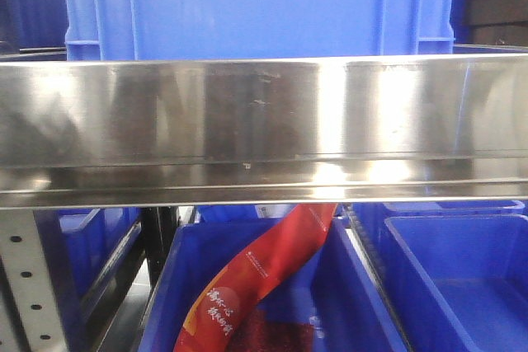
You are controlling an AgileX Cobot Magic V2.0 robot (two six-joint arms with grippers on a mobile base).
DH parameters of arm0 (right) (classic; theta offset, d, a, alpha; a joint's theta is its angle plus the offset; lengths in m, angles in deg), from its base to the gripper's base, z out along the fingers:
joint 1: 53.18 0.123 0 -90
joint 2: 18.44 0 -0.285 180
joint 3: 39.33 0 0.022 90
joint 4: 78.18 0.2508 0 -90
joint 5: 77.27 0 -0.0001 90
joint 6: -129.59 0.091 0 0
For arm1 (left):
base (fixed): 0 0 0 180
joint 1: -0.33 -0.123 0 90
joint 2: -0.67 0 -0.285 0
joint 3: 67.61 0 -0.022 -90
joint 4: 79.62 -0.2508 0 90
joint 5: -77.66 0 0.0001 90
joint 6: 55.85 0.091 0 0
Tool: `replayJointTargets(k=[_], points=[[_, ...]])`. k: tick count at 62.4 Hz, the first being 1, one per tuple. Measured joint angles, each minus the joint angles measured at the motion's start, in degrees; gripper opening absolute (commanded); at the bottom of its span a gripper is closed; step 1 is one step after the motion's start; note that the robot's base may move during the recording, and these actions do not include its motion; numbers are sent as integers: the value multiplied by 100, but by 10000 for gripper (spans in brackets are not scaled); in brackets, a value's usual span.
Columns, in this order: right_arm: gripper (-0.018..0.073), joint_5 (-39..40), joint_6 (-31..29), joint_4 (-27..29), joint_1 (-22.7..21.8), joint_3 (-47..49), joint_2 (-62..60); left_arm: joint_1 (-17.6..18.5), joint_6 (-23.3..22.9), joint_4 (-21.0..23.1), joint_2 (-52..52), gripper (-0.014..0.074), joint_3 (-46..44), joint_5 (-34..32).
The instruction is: Grab block from conveyor and place in blue bin
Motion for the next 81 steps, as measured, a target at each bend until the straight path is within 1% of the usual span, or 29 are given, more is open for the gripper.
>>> replayJointTargets(k=[8, 14, 32, 44, 81], points=[[-162, -114, 0, 0, -5, -491, -806, 0, 0, 0, 0, -111, 0, 0], [-162, -200, 0, 0, -14, -712, -1102, 0, 0, 0, 0, -111, 0, 0], [-162, -513, 0, -13, 89, -763, -1150, 0, 0, 0, 0, -111, 14, 0], [-162, -526, 0, -195, 93, -763, -1150, 0, 0, 0, 0, -111, 14, 0], [-162, -526, 0, -200, 93, -763, -1150, 0, 0, 0, 0, -111, 14, 0]])
